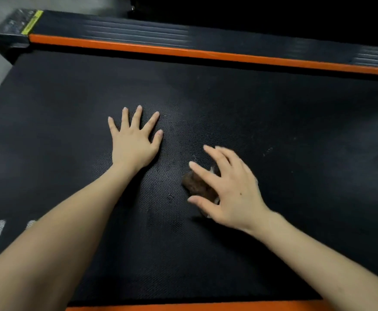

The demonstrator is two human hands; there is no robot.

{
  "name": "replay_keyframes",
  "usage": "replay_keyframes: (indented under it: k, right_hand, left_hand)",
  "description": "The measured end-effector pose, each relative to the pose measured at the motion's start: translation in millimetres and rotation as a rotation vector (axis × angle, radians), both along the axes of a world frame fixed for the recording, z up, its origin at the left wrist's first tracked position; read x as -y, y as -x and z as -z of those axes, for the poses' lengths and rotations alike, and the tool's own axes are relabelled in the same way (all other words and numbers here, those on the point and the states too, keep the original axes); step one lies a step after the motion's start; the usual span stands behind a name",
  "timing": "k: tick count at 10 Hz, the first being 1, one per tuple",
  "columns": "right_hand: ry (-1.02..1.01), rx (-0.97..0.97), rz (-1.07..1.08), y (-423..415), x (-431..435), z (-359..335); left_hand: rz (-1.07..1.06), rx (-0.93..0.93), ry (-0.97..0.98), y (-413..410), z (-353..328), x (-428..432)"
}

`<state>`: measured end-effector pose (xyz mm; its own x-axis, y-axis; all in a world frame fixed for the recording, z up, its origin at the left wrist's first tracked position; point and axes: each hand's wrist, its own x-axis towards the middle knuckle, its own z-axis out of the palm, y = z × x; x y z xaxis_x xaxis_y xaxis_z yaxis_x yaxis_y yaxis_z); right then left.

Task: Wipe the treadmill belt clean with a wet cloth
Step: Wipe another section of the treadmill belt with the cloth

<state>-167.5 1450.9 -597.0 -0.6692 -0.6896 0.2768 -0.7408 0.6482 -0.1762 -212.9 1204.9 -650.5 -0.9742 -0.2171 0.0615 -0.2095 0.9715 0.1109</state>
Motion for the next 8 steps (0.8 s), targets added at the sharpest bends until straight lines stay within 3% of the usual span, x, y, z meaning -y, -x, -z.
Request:
replay_keyframes:
  k: [1,2,3,4,6,8]
  right_hand:
    - [-0.106,-0.017,-0.41,30.0,-5.4,-2.5]
    - [-0.213,0.082,-0.517,40.3,-13.9,13.1]
    - [-0.145,0.145,-0.402,16.5,-30.5,22.6]
    - [-0.111,0.027,-0.318,2.0,-35.2,28.5]
    - [-0.066,-0.01,-0.123,16.1,-12.6,33.8]
    - [0.05,0.094,0.224,-10.6,6.9,28.6]
  left_hand:
    - [0.0,0.003,0.001,0.1,0.1,0.6]
    - [0.002,0.003,-0.006,0.0,0.6,0.7]
    - [0.003,-0.003,-0.01,0.8,0.3,1.0]
    - [-0.001,0.003,-0.006,0.4,1.2,0.9]
    - [-0.012,0.076,-0.063,-7.2,-9.2,-1.1]
    - [0.07,-0.012,-0.04,-102.8,-29.5,-19.9]
